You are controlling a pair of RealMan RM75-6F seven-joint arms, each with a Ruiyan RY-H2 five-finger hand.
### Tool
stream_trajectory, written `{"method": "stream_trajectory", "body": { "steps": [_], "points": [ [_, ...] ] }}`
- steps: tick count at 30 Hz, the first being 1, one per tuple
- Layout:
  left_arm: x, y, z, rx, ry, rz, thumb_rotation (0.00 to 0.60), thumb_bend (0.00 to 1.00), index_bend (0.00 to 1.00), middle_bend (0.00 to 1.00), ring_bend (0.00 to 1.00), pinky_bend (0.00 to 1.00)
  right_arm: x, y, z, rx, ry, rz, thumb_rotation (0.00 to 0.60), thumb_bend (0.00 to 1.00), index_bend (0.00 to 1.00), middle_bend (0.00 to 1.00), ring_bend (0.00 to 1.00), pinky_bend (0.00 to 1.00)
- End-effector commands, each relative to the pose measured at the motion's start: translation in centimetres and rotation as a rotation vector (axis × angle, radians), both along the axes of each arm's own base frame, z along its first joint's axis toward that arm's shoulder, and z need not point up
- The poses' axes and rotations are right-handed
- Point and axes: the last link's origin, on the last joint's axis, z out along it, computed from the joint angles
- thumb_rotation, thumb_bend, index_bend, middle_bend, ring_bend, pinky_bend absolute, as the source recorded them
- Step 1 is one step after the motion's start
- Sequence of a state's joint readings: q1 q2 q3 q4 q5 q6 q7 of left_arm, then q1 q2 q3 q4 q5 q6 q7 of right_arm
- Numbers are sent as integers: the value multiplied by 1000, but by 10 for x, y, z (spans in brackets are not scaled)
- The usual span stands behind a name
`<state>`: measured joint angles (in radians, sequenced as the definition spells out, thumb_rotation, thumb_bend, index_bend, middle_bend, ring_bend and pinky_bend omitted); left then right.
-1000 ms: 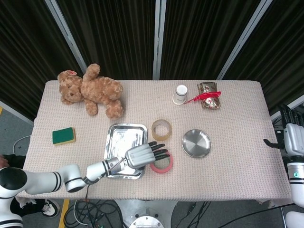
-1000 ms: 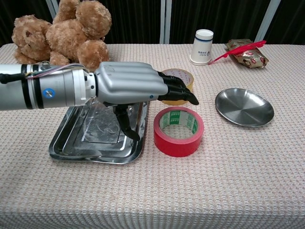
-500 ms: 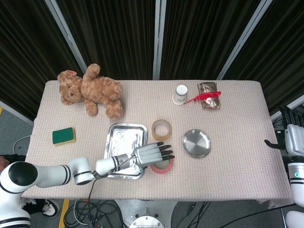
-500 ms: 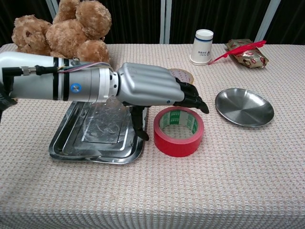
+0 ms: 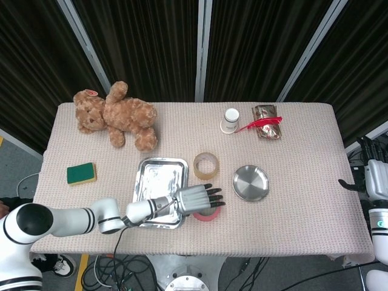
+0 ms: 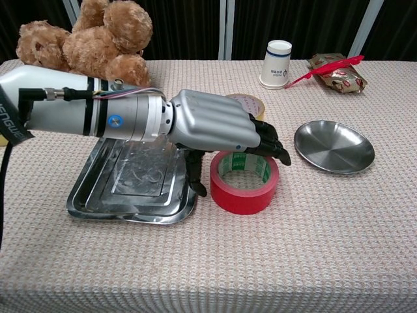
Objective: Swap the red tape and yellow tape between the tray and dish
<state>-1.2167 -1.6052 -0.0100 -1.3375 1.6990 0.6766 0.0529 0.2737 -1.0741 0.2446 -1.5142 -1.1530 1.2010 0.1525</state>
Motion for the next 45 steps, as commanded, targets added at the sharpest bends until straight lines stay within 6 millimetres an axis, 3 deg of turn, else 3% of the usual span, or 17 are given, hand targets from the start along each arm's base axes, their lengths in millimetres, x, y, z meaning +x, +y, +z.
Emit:
{"method": "stream_trajectory", "body": {
  "steps": [1,20,30,34,37,45],
  "points": [
    [0,-1,-1,-3,6,1,600,83,75,81,40,201,0,0,0,1,-1,0,600,42,0,0,0,0],
    [-4,-8,-3,18,-34,14,600,197,292,293,227,369,-1,0,-2,7,-5,-7,600,50,0,0,0,0],
    [-8,-4,20,53,-95,41,600,220,320,319,248,389,2,-1,-1,5,-3,-4,600,50,0,0,0,0],
    [-24,2,44,98,-104,92,600,220,319,318,249,386,4,-1,-1,4,1,1,600,50,0,0,0,0],
    [-48,5,61,141,-85,154,600,219,314,314,248,383,6,-1,-2,8,3,4,600,50,0,0,0,0],
    [-92,9,69,206,16,262,600,218,302,300,248,377,14,-4,-9,24,8,15,600,50,0,0,0,0]
  ]
}}
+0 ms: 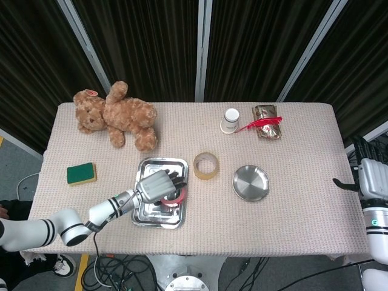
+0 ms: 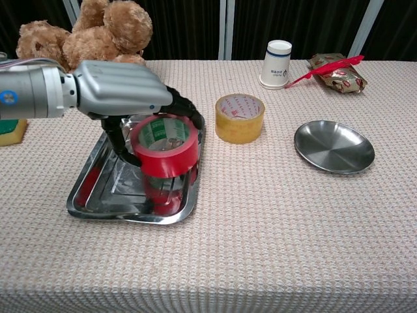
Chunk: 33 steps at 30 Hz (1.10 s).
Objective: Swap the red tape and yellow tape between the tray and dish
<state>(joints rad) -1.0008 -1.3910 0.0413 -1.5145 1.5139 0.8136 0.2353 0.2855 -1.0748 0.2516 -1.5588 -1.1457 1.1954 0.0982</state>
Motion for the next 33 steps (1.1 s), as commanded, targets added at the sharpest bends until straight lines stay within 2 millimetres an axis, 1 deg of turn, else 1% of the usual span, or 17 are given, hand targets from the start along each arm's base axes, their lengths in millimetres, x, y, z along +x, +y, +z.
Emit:
{"method": "stream_trajectory", "body": {
  "steps": [1,2,3,5,6,7,8,10,13,15,18,21,25,28,33],
  "points": [
    [-14,4,0,23,41,42,600,217,297,295,248,376,2,-1,-2,5,2,3,600,49,0,0,0,0],
    [-18,6,-1,27,51,63,600,216,290,289,246,375,3,-1,-2,6,4,4,600,49,0,0,0,0],
    [-21,7,-1,30,62,75,600,214,260,271,239,370,4,-1,-3,6,5,4,600,50,0,0,0,0],
    [-26,9,0,34,88,97,600,207,164,222,215,350,5,-1,-2,4,8,4,600,50,0,0,0,0],
    [-27,9,1,34,86,107,600,198,90,178,193,333,5,-1,-2,2,9,4,600,50,0,0,0,0],
    [-27,8,1,35,80,112,600,189,45,142,173,317,6,0,-2,1,10,4,600,49,0,0,0,0],
    [-27,8,2,44,74,111,600,184,30,122,162,308,6,0,-1,0,11,3,600,49,0,0,0,0],
    [-28,8,3,54,76,109,600,176,13,80,130,276,6,0,-1,0,11,2,600,49,0,0,0,0],
    [-29,8,7,67,69,122,600,171,4,60,99,238,8,0,-3,3,10,5,600,49,0,0,0,0],
    [-31,6,14,85,57,135,600,167,4,60,86,230,9,0,-4,9,12,10,600,49,0,0,0,0],
    [-36,2,29,127,37,163,600,163,4,59,72,224,13,-1,-5,24,14,21,600,49,0,0,0,0],
    [-47,-5,45,175,16,223,600,160,4,60,65,219,21,-4,-8,52,24,47,600,48,0,0,0,0],
    [-70,-16,66,284,-52,334,600,149,5,60,61,214,43,-10,-24,131,40,114,600,47,0,0,0,0],
    [-92,-26,80,387,-148,432,600,125,7,60,61,209,67,-17,-42,212,49,183,600,44,0,0,0,0],
    [-134,-50,100,569,-275,568,600,103,10,60,59,197,114,-37,-80,356,56,308,600,14,0,0,0,0]
  ]
}}
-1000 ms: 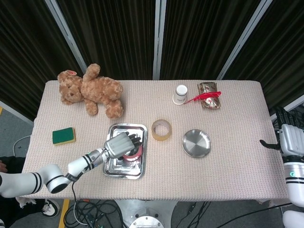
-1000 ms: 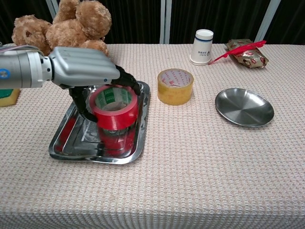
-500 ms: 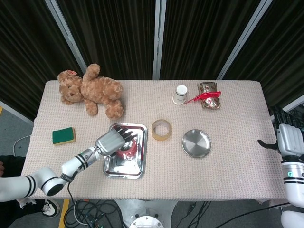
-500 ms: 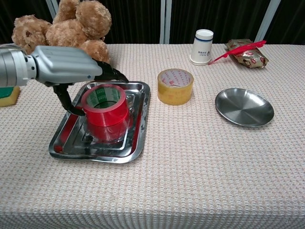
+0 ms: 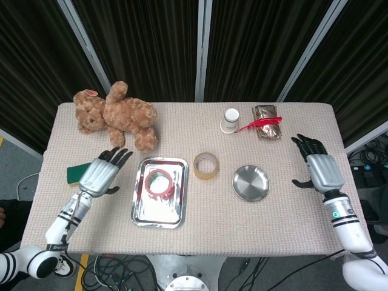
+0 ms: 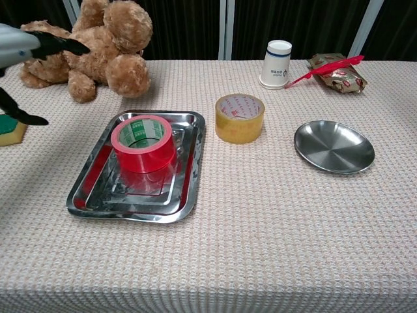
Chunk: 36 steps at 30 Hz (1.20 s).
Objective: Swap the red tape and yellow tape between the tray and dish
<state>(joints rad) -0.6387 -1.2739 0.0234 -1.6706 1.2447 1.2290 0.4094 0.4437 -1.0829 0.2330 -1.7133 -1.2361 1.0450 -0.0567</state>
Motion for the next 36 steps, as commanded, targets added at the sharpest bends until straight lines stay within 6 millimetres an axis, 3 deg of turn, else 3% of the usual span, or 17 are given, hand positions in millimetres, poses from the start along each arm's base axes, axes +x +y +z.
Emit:
{"method": "stream_trajectory", "body": {
  "steps": [1,8,17,23,33,36],
  "points": [
    [-43,-27,18,168,-105,144,600,102,10,60,58,196,40,-15,-34,124,5,97,600,8,0,0,0,0],
    [-80,-64,26,248,-189,245,600,102,10,68,57,195,97,-50,-93,276,57,182,600,0,0,0,0,0],
    [-97,-84,31,275,-239,286,600,103,10,69,57,194,138,-77,-145,372,113,181,600,0,0,0,0,0],
    [-98,-90,33,278,-280,307,600,103,11,69,56,194,156,-87,-175,420,169,171,600,0,0,0,0,0],
    [-107,-99,29,234,-286,350,600,103,14,69,52,192,163,-89,-200,439,228,139,600,0,0,4,0,0],
    [-108,-100,29,230,-293,353,600,104,14,69,44,190,166,-89,-201,404,225,144,600,29,0,85,20,22]
  ]
}}
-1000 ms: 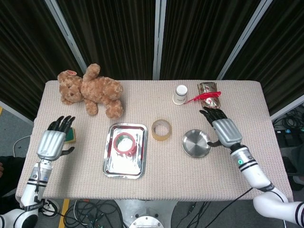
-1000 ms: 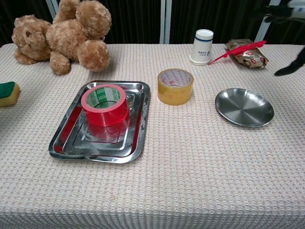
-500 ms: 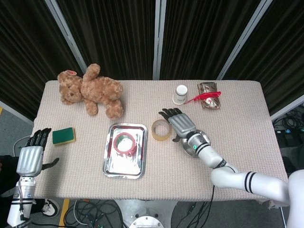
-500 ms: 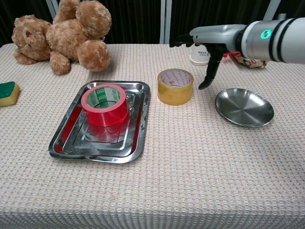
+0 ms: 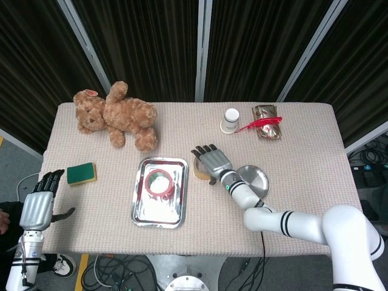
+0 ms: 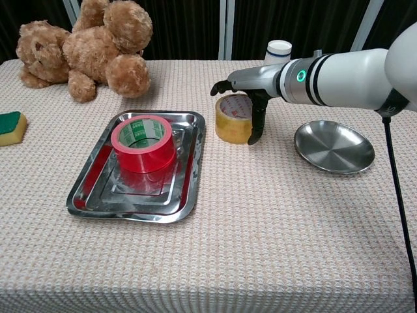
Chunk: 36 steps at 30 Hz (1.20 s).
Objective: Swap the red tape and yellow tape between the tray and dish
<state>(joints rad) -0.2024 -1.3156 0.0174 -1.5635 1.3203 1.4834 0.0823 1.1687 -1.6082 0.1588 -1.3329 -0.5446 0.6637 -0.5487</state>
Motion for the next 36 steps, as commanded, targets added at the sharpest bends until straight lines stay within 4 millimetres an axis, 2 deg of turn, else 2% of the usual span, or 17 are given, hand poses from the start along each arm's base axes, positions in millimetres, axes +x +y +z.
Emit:
{"method": "stream_trajectory", "body": {
  "steps": [1,3,5,8,11,13,17,20,24,29,36],
  "points": [
    [-1,-1,0,-3,-5,1,600,104,14,69,44,190,3,0,-2,-38,-7,10,600,59,7,142,63,69],
    [-2,-1,0,-6,-11,1,600,103,14,69,44,190,3,0,-2,-57,-15,15,600,100,60,201,144,156],
    [-2,-1,0,-8,-15,2,600,103,14,69,44,190,3,1,-2,-69,-15,18,600,140,178,261,226,241],
    [-3,-1,0,-10,-19,3,600,103,14,69,44,190,2,1,-2,-67,-14,17,600,179,285,326,294,310],
    [-3,-2,0,-10,-22,5,600,103,14,69,44,190,3,3,4,-78,-25,22,600,202,329,345,312,325],
    [-3,-2,1,-11,-23,6,600,103,15,69,44,191,4,4,13,-95,-37,28,600,203,334,349,315,326],
    [-2,-4,1,-9,-33,6,600,103,15,69,44,190,-6,13,44,-153,-52,37,600,199,336,345,314,325],
    [-2,-6,1,-10,-38,2,600,103,15,69,44,190,-24,25,67,-184,-40,26,600,198,337,345,312,320],
    [-2,-7,-1,-14,-42,-5,600,103,16,69,44,190,-54,43,88,-214,-11,-6,600,198,337,345,310,307],
    [-1,-7,-2,-21,-47,-8,600,103,18,69,44,190,-89,63,93,-221,21,-59,600,199,334,344,310,271],
    [1,-5,-3,-26,-46,-18,600,103,18,69,44,190,-114,75,86,-207,14,-100,600,197,329,335,310,254]
  ]
}}
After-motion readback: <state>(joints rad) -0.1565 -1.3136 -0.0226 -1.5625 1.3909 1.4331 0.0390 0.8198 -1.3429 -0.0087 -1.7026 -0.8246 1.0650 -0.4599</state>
